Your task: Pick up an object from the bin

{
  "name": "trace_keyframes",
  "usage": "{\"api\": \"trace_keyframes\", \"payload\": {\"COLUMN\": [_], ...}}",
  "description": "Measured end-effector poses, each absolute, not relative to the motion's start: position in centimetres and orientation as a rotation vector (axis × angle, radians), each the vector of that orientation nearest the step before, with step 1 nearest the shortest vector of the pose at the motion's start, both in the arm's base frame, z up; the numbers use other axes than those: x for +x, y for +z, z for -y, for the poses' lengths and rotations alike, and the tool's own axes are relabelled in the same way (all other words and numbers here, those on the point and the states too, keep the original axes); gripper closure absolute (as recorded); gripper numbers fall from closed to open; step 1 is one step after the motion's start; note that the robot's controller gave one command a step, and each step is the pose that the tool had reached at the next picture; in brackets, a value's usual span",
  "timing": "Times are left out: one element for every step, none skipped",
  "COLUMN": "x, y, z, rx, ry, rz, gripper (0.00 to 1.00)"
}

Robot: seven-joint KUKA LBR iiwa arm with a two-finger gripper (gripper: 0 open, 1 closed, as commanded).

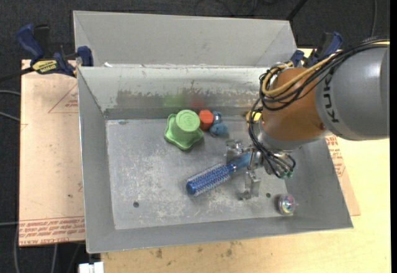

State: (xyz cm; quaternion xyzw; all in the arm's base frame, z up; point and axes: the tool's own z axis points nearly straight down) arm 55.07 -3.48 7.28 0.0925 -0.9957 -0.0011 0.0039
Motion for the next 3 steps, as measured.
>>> {"api": "trace_keyframes", "payload": {"x": [55.4,55.4,51.6], "y": [7.6,19.1,29.9], "z": [3.5,2.7,4.2], "rx": [0.292,0.271,0.538], "ry": [-0.002,0.001,0.003], "rz": [3.128,3.139,3.103], "gripper": [1.0,1.0,1.0]}}
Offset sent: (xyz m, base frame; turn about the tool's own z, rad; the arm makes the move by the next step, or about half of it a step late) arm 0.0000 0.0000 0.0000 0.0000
